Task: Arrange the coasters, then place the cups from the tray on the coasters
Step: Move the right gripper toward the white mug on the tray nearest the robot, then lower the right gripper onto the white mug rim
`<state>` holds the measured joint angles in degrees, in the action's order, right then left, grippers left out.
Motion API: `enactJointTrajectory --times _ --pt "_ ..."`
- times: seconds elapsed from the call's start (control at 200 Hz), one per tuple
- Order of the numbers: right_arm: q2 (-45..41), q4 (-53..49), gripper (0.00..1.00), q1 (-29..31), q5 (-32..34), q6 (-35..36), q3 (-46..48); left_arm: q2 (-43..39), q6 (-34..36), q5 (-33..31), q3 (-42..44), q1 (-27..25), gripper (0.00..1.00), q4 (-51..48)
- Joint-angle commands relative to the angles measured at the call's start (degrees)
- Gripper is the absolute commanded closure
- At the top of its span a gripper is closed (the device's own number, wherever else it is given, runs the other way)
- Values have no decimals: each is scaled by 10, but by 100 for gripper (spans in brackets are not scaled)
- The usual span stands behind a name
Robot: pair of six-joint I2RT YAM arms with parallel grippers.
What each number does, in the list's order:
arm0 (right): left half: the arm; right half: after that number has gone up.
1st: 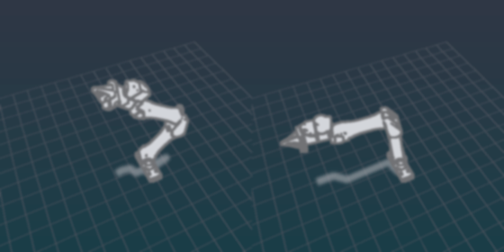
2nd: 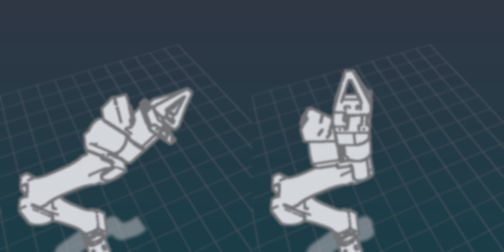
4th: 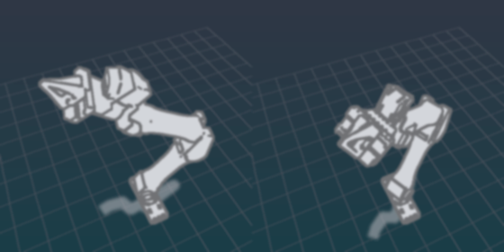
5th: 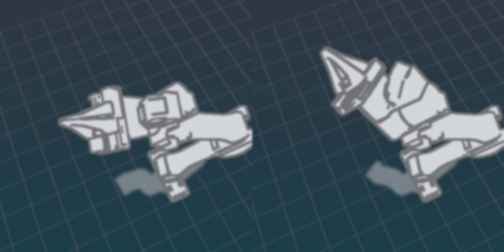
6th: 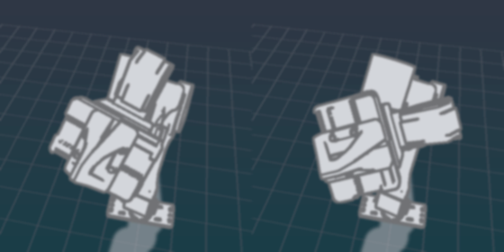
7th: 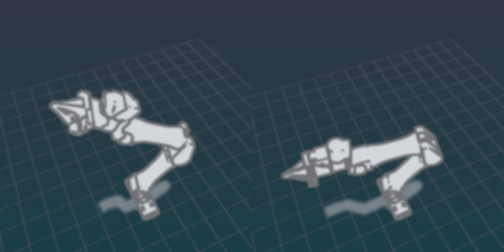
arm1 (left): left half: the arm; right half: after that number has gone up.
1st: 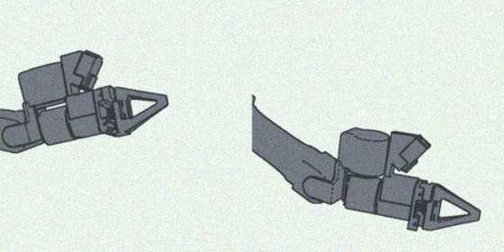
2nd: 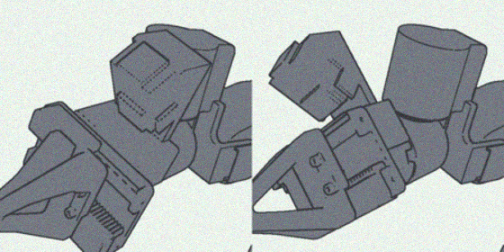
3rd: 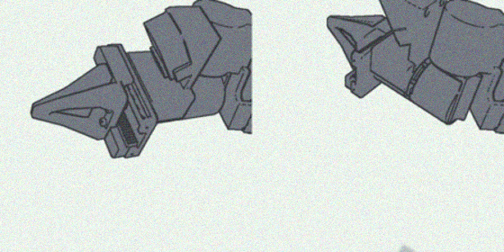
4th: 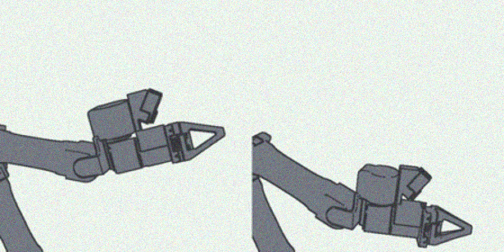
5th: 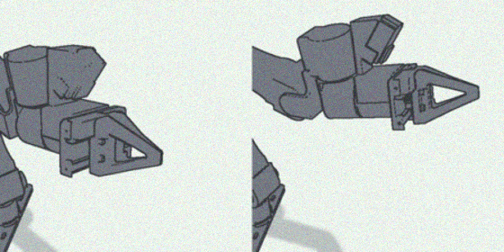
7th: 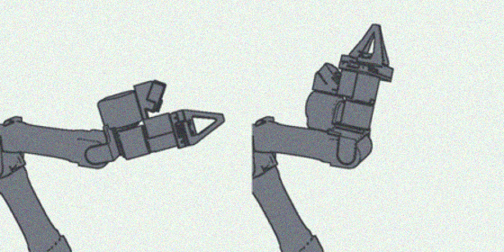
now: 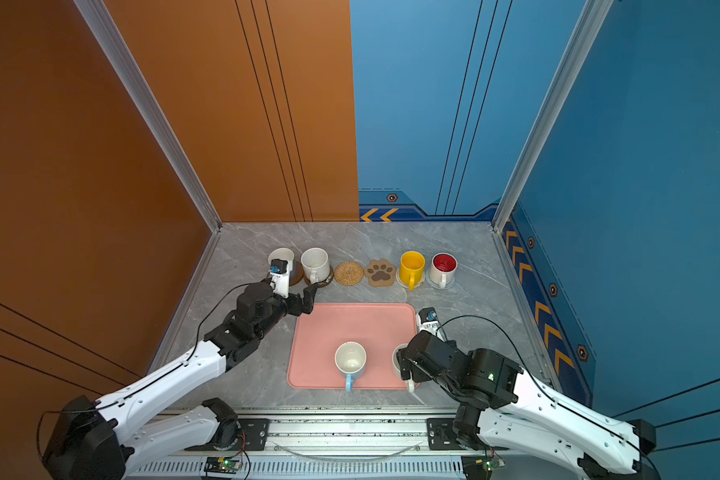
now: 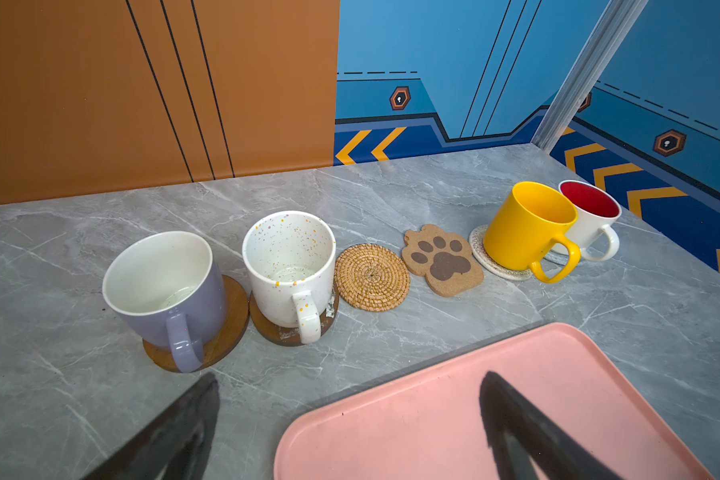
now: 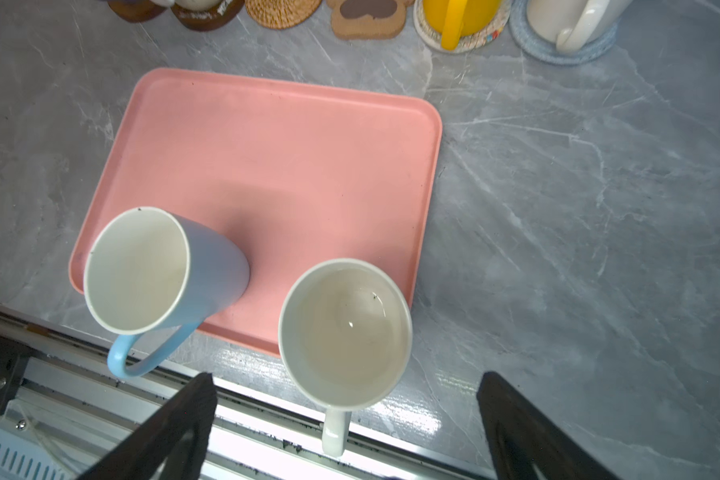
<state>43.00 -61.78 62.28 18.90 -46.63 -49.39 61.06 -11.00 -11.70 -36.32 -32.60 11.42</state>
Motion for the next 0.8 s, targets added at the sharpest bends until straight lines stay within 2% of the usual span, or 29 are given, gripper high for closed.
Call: enactJointTrajectory --times 0.0,0.33,0.796 --pt "2 -54 4 19 -29 -48 -6 -5 -8 12 6 5 2 11" --pt "-20 -41 7 39 -71 -124 50 -4 -8 14 6 7 2 10" --pt "16 5 10 44 -96 -150 97 -2 -9 15 7 9 2 10"
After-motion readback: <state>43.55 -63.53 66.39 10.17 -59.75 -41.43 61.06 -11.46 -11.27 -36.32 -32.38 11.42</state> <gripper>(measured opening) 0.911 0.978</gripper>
